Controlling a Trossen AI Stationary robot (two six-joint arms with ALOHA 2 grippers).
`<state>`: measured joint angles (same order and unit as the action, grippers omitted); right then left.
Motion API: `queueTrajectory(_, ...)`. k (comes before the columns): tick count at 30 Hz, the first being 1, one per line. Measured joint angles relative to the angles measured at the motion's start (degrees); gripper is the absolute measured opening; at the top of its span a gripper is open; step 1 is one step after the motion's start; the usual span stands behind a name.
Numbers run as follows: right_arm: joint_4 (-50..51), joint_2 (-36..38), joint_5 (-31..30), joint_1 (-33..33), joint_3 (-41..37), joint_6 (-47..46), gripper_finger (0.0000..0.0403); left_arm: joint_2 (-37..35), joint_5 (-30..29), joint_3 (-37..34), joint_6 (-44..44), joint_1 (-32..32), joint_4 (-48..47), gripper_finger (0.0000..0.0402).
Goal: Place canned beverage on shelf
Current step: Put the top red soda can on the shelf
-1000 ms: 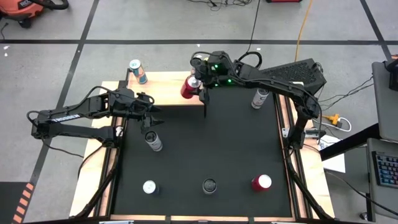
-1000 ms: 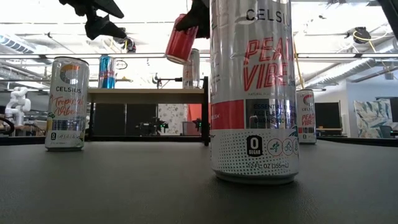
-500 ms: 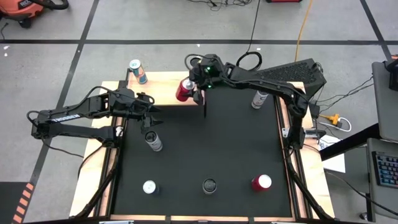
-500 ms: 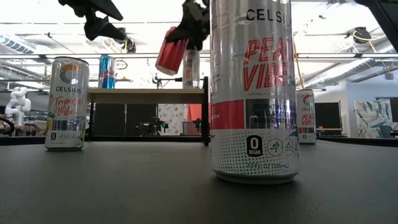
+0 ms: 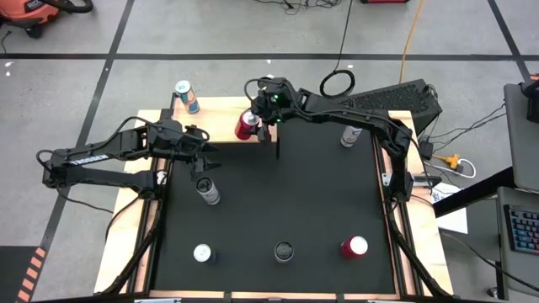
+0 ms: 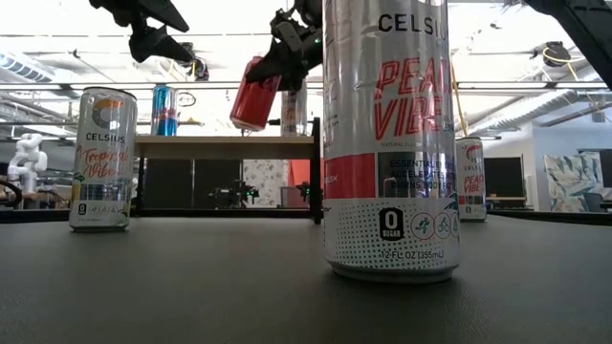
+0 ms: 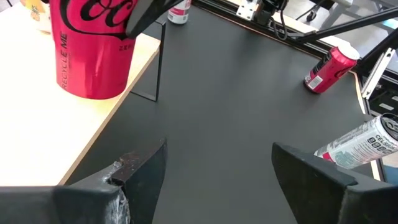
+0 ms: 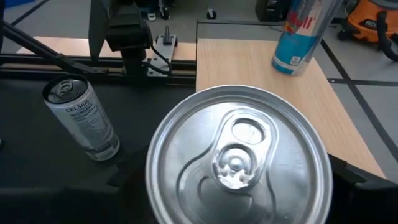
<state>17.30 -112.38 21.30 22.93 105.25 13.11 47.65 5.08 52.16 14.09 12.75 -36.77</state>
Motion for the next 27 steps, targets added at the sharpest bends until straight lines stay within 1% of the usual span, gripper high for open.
queueTrajectory(3, -0.77, 0.0, 0.0, 0.1, 0.0, 0.39, 0.0319, -0.02, 0.0, 0.0, 0.17, 0.0, 0.0, 0.0292)
queueTrajectory(6, -1.37, 0.17, -0.04, 0.12, 0.02, 2.6, 0.0337, -0.02, 0.0, 0.0, 0.18, 0.0, 0.0, 0.0292)
queueTrajectory(27, -2.47, 0.5, -0.2, 0.26, 0.53, 3.2, 0.034, -0.02, 0.0, 0.0, 0.24, -0.02, 0.0, 0.0292)
